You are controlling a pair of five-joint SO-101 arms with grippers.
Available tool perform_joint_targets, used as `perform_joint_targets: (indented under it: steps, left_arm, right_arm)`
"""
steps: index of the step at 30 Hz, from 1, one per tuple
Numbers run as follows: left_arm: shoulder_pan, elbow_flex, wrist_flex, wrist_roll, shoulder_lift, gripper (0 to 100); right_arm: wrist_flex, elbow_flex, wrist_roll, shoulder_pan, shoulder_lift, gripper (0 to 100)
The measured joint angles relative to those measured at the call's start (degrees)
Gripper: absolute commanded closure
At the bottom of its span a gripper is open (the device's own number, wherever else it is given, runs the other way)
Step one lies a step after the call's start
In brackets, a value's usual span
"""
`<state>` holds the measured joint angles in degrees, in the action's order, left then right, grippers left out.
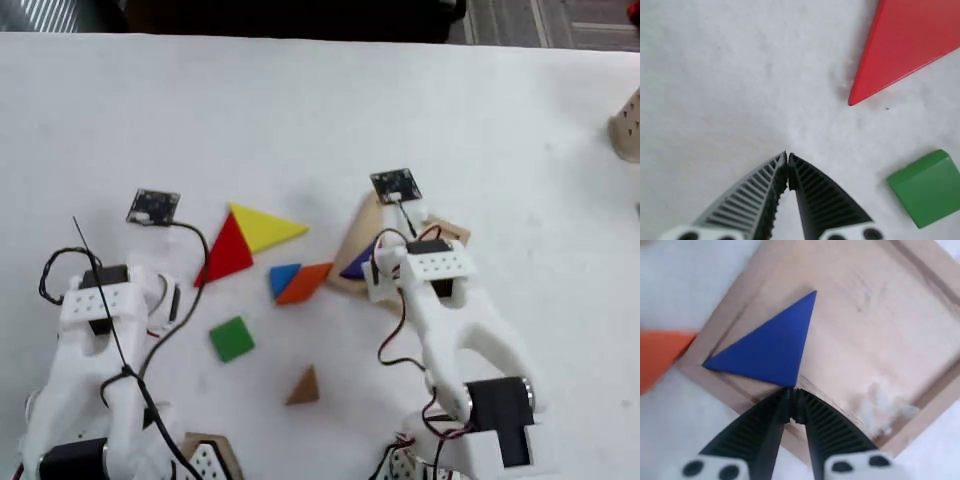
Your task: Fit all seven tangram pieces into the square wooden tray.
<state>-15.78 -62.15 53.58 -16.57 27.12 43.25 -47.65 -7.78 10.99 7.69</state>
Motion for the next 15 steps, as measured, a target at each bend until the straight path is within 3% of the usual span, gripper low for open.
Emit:
perform_joint_targets:
  steps: [15]
  left_arm:
    - [0.0, 0.0, 0.0, 0.0, 0.0, 98]
  right_arm:
    - [0.18, 2.37, 2.46, -4.66, 5.01, 97.8]
